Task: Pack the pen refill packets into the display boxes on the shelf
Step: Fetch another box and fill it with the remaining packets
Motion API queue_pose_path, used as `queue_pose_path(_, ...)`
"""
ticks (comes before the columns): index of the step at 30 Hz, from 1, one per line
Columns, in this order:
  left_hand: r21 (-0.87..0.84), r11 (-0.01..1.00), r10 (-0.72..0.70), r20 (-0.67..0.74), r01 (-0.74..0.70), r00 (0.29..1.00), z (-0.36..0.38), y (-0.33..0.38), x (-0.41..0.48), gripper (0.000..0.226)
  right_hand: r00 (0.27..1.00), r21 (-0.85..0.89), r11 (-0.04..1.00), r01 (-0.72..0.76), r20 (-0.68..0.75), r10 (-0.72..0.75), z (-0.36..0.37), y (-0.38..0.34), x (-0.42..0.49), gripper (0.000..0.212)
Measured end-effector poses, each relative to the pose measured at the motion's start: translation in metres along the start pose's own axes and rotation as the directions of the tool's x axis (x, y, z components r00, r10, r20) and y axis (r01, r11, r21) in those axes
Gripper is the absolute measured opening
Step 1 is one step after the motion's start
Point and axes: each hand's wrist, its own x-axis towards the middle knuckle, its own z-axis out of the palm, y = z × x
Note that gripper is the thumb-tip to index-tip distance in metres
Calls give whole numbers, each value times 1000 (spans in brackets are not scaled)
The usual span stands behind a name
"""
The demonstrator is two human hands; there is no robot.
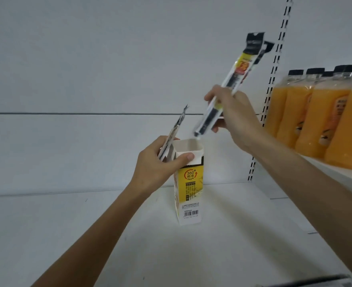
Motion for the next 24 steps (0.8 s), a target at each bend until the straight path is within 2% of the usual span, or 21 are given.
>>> queue_pose_path(2, -5, 1000, 8, -3, -8, 1000, 0, -1, 0, 19, 997, -108, 994, 12, 80, -4, 10, 7, -4, 24)
queue_pose_path(5, -8, 1000, 9, -4, -9, 1000, -3, -1, 0, 17, 970, -361, 931, 49, 238, 41, 15, 16, -8, 20)
queue_pose_path(8, 6, 1000, -15, -14, 15, 1000, -5, -4, 3, 21, 948, -354, 935, 8, 300, 105, 14, 18, -10, 27)
queue_pose_path(10, 13, 999, -30, -27, 31, 999, -6, -6, 4, 24, 951, -321, 947, -23, 285, 120, 11, 18, -9, 35)
queue_pose_path(15, 34, 999, -32, -53, 34, 998, -5, -7, 6, 26, 996, -243, 967, 76, 54, -65, 10, 21, -12, 18)
queue_pose_path(16, 41, 999, -24, -56, 26, 998, -4, -7, 7, 25, 995, -242, 966, 92, 69, -77, 12, 19, -15, 16)
queue_pose_path(18, 62, 998, 2, -54, 1, 999, -2, -6, 8, 26, 988, -275, 956, 103, 140, -67, 19, 13, -23, 26)
queue_pose_path(20, 95, 995, 28, -38, -24, 999, 2, -6, 9, 28, 983, -369, 923, 110, 179, -45, 28, 10, -27, 35)
queue_pose_path(22, 139, 990, 44, -34, -39, 998, 6, -5, 10, 32, 986, -429, 897, 108, 159, -43, 34, 13, -24, 34)
queue_pose_path(24, 187, 981, 69, -61, -56, 996, 7, -6, 12, 40, 991, -399, 911, 106, 119, -63, 35, 15, -19, 27)
